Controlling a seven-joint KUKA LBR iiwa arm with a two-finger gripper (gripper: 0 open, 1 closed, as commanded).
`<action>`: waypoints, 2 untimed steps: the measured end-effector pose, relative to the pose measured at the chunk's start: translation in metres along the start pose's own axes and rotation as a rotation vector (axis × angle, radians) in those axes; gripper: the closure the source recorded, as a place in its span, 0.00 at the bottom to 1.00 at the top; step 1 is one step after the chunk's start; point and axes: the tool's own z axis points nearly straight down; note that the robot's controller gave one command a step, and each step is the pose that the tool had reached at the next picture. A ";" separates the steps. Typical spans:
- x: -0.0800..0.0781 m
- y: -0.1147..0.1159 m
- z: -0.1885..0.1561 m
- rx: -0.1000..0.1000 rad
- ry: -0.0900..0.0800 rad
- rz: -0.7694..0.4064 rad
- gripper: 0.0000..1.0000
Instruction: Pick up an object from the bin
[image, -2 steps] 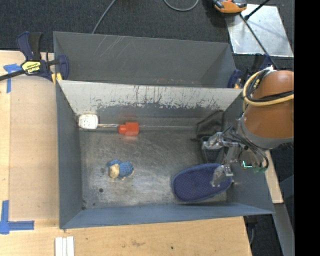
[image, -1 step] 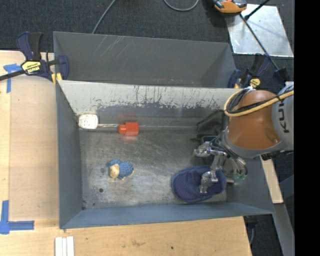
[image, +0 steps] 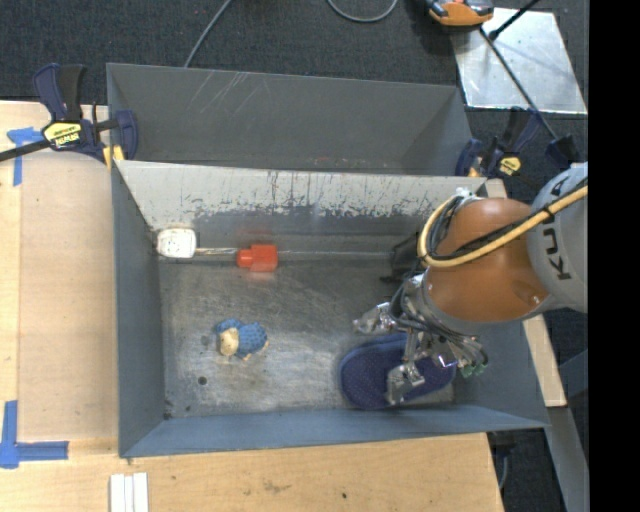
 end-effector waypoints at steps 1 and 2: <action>0.016 -0.024 -0.005 -0.001 0.006 0.296 0.00; -0.001 -0.058 0.029 -0.016 0.022 0.383 0.00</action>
Offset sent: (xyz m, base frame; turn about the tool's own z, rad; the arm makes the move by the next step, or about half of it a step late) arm -0.0096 -0.0271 0.0044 0.2945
